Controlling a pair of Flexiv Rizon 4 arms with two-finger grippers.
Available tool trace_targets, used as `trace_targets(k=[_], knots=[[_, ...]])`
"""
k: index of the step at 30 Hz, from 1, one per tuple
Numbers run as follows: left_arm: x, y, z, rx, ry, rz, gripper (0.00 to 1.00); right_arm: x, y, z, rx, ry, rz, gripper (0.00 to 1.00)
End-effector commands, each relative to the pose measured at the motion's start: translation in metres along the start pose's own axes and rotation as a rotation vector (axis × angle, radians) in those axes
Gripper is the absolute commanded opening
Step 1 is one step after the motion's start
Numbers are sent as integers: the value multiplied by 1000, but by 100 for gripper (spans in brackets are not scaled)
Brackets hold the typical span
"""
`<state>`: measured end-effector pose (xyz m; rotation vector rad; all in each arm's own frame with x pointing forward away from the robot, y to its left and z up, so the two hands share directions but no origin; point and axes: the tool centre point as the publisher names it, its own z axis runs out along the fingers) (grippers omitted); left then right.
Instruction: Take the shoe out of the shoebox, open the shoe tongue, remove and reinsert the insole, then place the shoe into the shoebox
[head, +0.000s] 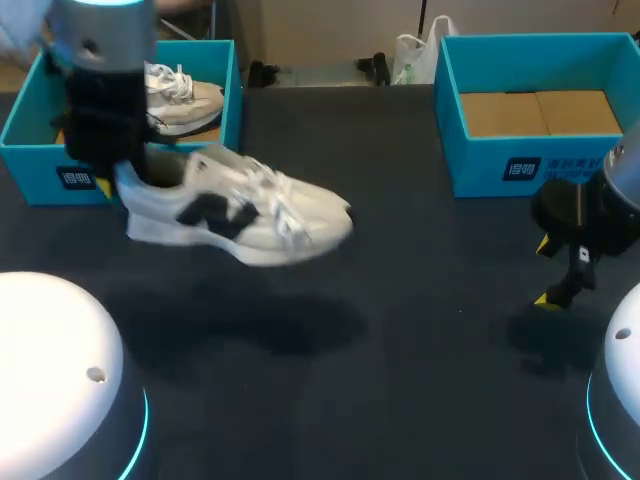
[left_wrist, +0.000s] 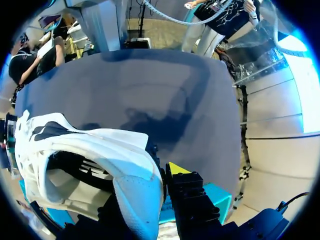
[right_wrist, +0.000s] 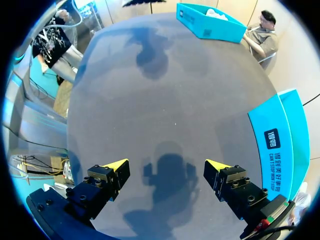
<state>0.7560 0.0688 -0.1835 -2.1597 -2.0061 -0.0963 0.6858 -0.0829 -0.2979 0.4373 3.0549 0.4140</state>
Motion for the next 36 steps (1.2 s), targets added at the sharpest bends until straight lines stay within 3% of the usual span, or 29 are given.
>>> trace_targets(k=[1, 3, 17, 25, 36], knots=[[-35, -10, 18, -20, 18, 19, 0, 1, 0, 0, 2, -2, 0, 100], [-48, -17, 22, 23, -12, 62, 0, 1, 0, 0, 2, -2, 0, 100], [-48, -17, 22, 23, -12, 62, 0, 1, 0, 0, 2, -2, 0, 100], [-109, -32, 60, -8, 0, 154, 0, 1, 0, 0, 2, -2, 0, 100], [-160, -30, 93, -15, -23, 179, 0, 1, 0, 0, 2, -2, 0, 100]])
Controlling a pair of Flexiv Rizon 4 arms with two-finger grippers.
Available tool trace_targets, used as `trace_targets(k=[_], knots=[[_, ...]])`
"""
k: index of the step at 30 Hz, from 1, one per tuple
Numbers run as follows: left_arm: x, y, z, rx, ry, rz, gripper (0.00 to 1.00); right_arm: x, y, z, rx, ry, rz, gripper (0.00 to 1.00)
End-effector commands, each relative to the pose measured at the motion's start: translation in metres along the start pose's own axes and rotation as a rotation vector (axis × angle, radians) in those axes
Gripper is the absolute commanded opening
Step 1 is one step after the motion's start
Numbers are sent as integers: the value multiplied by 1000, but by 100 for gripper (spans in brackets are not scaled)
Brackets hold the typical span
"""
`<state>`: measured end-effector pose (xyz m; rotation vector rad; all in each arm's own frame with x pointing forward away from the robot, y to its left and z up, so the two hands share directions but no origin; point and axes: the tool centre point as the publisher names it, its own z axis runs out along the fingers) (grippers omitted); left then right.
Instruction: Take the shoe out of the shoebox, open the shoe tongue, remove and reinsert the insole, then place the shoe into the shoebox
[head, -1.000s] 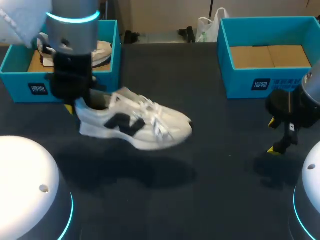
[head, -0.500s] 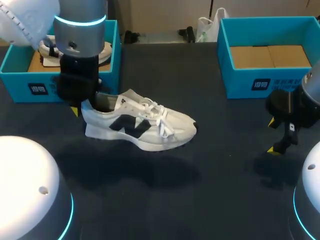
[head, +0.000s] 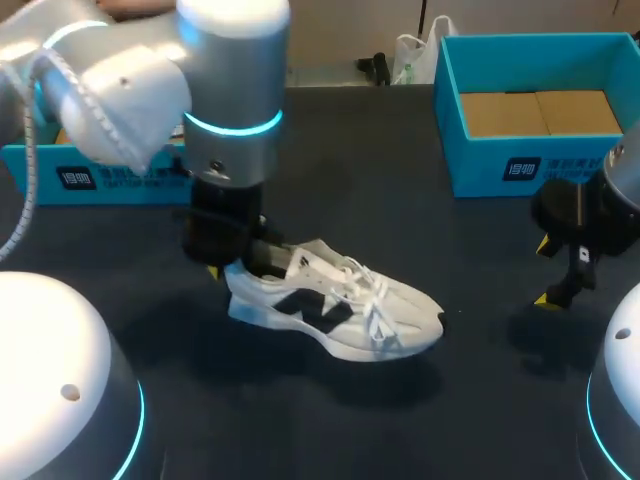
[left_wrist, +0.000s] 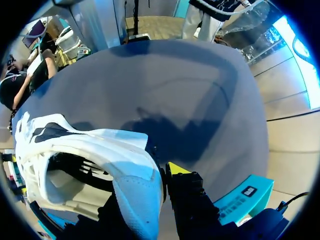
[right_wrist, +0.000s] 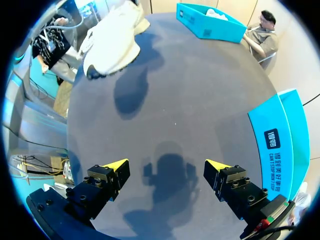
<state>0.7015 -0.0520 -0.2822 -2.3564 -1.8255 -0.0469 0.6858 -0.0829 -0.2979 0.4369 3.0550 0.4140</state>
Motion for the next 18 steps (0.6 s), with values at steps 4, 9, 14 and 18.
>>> trace_targets(k=[4, 9, 14, 18], knots=[[-28, 14, 26, 0, 23, -5, 0, 1, 0, 0, 2, -2, 0, 100], [-38, 19, 41, -14, 49, -33, 0, 1, 0, 0, 2, -2, 0, 100], [-47, 28, 54, -21, 49, -63, 0, 1, 0, 0, 2, -2, 0, 100], [-55, 35, 63, -25, 42, -87, 0, 1, 0, 0, 2, -2, 0, 100]])
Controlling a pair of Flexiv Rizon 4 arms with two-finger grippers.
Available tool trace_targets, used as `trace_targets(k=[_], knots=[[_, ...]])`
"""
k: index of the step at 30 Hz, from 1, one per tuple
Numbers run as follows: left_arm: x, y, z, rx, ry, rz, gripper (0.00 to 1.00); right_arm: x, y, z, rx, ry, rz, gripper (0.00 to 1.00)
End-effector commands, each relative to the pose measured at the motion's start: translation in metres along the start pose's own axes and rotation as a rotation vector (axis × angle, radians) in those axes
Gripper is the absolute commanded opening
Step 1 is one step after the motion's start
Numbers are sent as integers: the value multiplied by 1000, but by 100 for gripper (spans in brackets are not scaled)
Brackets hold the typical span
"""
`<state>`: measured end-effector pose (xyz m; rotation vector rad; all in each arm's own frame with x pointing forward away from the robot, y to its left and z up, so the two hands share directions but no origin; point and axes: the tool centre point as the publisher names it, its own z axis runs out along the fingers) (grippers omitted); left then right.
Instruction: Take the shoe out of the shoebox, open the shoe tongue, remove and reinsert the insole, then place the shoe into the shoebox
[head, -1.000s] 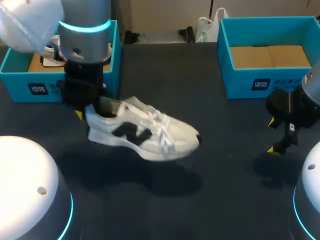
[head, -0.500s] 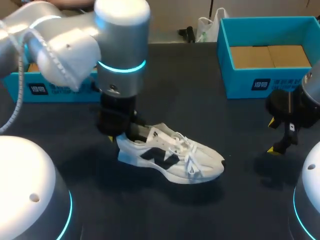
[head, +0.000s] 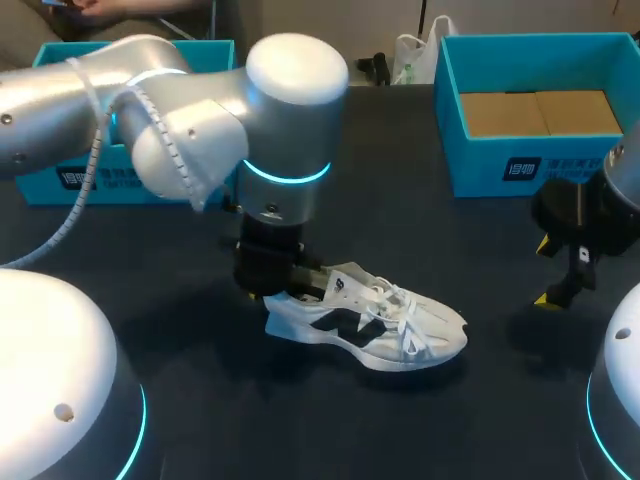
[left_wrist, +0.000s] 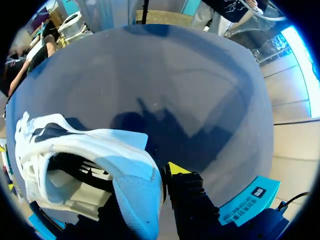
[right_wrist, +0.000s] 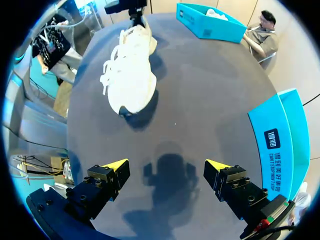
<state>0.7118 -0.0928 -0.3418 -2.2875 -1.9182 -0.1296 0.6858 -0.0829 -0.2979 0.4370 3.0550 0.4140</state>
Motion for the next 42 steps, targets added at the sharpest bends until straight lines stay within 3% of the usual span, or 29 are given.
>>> trace_targets(k=[1, 16, 35, 36, 38, 39, 42], knots=[[-14, 8, 12, 8, 7, -9, 0, 1, 0, 0, 2, -2, 0, 100], [-30, 14, 36, 0, 2, -47, 0, 1, 0, 0, 2, -2, 0, 100], [-38, 7, 46, -7, 10, -44, 0, 1, 0, 0, 2, -2, 0, 100], [-38, 7, 47, -5, 9, -42, 7, 1, 0, 0, 2, -2, 0, 100], [-37, 5, 46, -5, 7, -39, 65, 1, 0, 0, 2, -2, 0, 100], [-37, 5, 45, -6, 4, -36, 98, 1, 0, 0, 2, -2, 0, 100], [-33, 2, 37, -17, -12, -31, 100, 1, 0, 0, 2, -2, 0, 100]])
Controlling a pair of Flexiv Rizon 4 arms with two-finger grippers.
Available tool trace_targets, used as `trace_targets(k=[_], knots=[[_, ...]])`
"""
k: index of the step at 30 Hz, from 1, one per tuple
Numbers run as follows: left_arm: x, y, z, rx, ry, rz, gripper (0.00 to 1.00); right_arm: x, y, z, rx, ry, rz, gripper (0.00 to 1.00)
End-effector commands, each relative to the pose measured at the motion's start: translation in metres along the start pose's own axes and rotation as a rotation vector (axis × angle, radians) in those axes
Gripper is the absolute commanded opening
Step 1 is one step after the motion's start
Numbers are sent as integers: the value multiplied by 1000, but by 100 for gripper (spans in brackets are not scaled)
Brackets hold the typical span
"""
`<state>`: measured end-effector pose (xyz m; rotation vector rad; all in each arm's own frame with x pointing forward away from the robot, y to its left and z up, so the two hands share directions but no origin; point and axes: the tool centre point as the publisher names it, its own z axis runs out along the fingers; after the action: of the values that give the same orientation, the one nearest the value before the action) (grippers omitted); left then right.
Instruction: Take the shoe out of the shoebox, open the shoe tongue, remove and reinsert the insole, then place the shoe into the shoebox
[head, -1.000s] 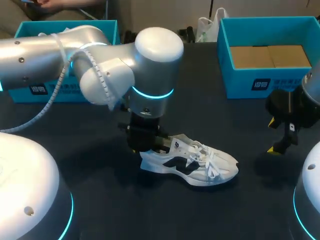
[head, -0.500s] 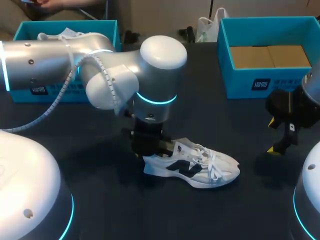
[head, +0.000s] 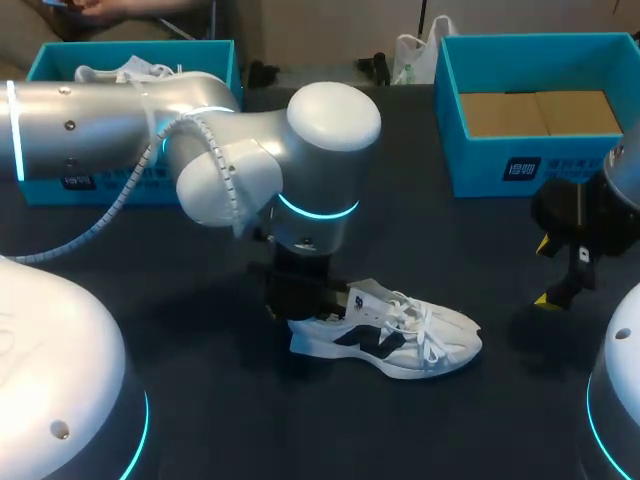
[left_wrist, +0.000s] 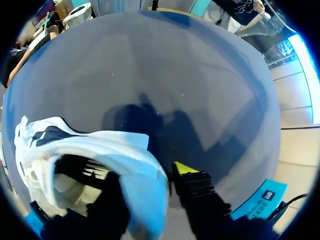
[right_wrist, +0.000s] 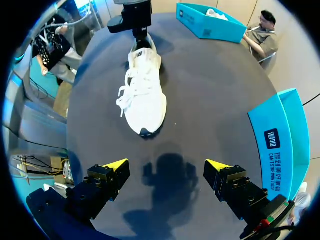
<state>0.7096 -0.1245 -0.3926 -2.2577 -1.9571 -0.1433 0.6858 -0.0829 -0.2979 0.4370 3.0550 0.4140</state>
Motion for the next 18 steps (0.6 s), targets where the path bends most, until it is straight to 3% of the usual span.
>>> trace_targets(k=[1, 10, 18], knots=[[8, -5, -12, -18, -25, 2, 100, 1, 0, 0, 2, -2, 0, 100], [36, -16, -80, -58, -190, -25, 100, 1, 0, 0, 2, -2, 0, 100], [69, -27, -124, 57, -359, -131, 100, 1, 0, 0, 2, -2, 0, 100]])
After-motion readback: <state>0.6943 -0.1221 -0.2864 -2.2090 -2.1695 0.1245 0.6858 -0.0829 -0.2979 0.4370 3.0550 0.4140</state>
